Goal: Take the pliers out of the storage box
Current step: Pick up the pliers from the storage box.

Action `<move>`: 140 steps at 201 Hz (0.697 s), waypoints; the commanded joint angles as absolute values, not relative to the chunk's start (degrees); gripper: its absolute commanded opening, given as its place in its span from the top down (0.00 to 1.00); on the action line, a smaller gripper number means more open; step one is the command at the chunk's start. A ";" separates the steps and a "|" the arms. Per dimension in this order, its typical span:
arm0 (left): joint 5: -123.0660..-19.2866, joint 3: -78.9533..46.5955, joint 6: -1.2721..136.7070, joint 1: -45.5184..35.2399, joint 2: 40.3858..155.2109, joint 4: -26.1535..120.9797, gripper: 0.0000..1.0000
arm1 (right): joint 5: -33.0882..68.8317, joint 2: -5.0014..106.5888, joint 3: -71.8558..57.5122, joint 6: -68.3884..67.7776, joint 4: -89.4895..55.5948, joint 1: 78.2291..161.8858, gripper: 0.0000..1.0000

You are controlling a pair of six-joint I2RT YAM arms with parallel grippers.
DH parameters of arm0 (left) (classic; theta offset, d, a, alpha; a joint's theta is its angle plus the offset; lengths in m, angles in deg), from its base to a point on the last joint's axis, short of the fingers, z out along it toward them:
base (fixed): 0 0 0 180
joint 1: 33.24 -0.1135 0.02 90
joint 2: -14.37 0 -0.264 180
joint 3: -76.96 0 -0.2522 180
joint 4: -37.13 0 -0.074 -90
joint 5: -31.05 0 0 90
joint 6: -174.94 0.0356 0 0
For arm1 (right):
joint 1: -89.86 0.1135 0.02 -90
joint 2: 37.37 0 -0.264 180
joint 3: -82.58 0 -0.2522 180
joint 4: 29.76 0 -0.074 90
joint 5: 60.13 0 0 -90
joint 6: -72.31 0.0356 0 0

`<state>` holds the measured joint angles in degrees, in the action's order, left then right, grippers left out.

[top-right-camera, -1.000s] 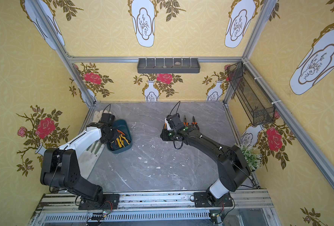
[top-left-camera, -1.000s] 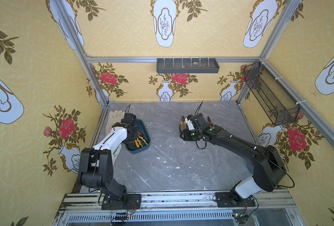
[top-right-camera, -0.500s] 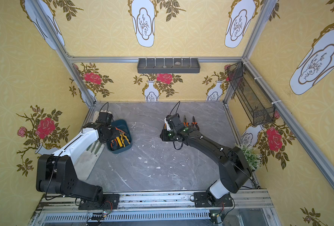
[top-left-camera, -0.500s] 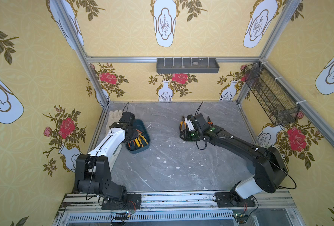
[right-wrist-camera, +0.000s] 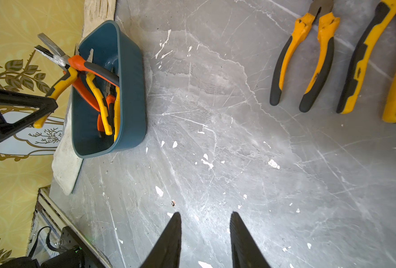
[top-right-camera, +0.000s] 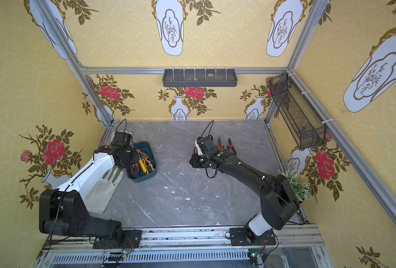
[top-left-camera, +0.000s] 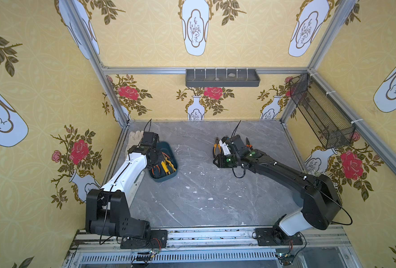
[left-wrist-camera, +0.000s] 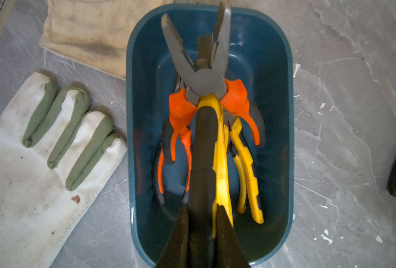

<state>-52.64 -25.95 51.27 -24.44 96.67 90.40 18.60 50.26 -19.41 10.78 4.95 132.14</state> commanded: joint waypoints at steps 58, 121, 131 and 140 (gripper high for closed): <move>-52.50 -22.84 51.28 -24.40 94.97 89.03 1.00 | 19.23 49.64 -19.59 11.27 4.11 132.36 0.64; -54.38 -22.92 50.05 -24.38 92.13 89.37 1.00 | 19.32 49.82 -18.91 11.15 4.48 132.63 0.64; -54.95 -23.06 49.83 -24.36 91.63 89.48 1.00 | 19.41 49.90 -18.72 11.23 4.57 132.67 0.64; -55.69 -23.51 49.31 -24.36 91.14 89.48 1.00 | 19.49 49.90 -18.54 11.31 4.57 132.80 0.64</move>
<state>-54.41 -23.05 50.39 -24.42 92.28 92.96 18.65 50.24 -19.33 10.80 5.19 132.49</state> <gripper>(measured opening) 0.167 0.364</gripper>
